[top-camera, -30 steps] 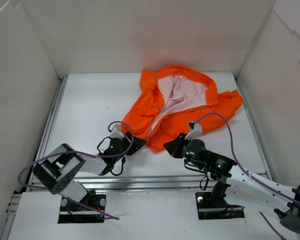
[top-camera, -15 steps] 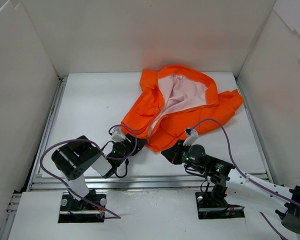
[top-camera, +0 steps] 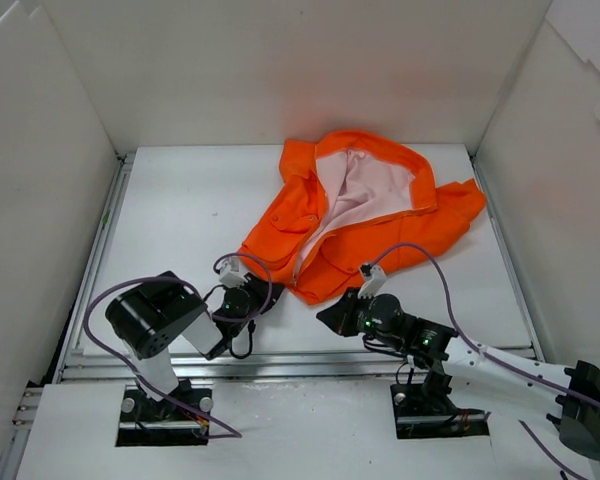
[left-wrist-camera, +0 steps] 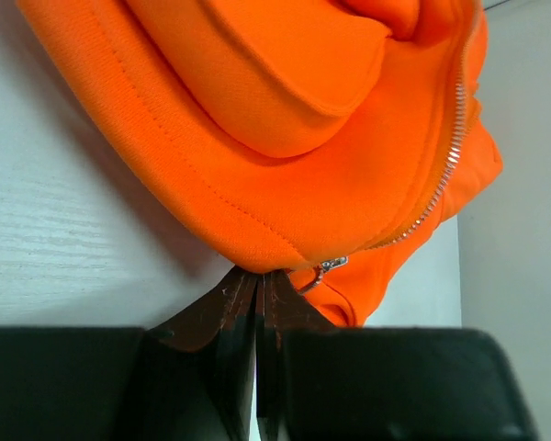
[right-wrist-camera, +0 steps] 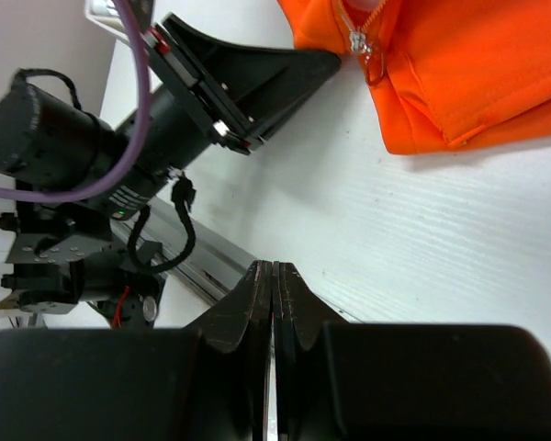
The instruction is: Zip up the jacket
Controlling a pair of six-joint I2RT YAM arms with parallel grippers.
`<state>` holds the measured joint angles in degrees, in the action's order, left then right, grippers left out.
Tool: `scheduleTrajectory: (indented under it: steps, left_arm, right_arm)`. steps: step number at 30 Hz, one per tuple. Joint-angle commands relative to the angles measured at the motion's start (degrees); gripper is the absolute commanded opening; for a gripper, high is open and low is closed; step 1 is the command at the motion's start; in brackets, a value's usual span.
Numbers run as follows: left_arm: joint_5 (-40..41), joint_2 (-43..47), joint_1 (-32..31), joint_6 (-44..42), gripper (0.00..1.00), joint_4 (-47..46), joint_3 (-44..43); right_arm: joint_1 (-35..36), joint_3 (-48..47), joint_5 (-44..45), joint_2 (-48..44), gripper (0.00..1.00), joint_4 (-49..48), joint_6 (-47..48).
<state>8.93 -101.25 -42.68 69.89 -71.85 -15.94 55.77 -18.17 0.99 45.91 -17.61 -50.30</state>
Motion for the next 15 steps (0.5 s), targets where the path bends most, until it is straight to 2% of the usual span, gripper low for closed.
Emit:
scheduleTrajectory:
  steps: [1, 4, 8, 11, 15]
  left_arm:
    - [1.79, 5.18, -0.13, -1.94, 0.04, -22.98, 0.12]
    - [0.66, 8.61, -0.13, -3.87, 0.11, -20.96, 0.82]
    - [1.35, 11.34, -0.74, -5.29, 0.37, -20.08, 2.84]
    - [0.31, 11.08, -0.74, -5.03, 0.46, -19.82, 2.59]
    - [-3.12, 6.26, 0.31, -2.31, 0.49, -22.0, 0.3]
  right_arm:
    - [1.36, -1.51, 0.67, 2.25, 0.0, -5.07, 1.08]
    - [2.06, -3.79, 2.86, 4.27, 0.0, -2.09, 3.45]
    - [2.15, -5.29, 3.22, 6.29, 0.0, -1.64, 5.04]
    - [2.33, -5.47, 2.96, 6.82, 0.0, -2.43, 5.22]
    - [2.41, -5.03, 2.61, 6.3, 0.0, -2.43, 4.95]
